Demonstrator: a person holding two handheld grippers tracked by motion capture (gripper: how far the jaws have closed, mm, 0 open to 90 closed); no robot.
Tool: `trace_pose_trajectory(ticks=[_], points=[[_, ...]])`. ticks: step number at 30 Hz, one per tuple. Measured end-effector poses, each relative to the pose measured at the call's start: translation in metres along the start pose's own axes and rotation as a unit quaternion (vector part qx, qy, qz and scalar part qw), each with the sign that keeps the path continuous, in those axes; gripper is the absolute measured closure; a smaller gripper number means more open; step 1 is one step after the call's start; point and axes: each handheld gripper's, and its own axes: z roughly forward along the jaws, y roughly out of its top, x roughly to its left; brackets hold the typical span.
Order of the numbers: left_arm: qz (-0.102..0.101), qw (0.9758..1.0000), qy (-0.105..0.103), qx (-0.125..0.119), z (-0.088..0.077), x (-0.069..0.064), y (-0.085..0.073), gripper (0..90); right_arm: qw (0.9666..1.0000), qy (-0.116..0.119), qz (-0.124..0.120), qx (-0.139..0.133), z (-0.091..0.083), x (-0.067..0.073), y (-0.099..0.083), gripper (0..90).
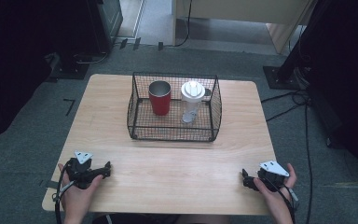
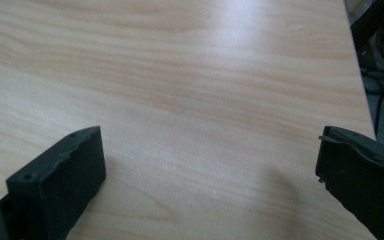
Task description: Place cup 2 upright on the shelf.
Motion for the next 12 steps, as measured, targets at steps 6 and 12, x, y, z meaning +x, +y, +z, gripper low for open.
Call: trace_pose_trajectory(ticks=[6, 12], points=[[0.0, 1.0, 0.0, 0.0, 0.0, 0.0001, 0.0, 0.0, 0.9988, 0.039, 0.021, 0.018, -0.0014, -0.0014, -0.0022, 0.0], [0.0, 1.0, 0.0, 0.0, 0.0, 0.0001, 0.0001, 0.0, 0.9976, 0.053, 0.037, 0.026, -0.0005, -0.0028, -0.0023, 0.0]])
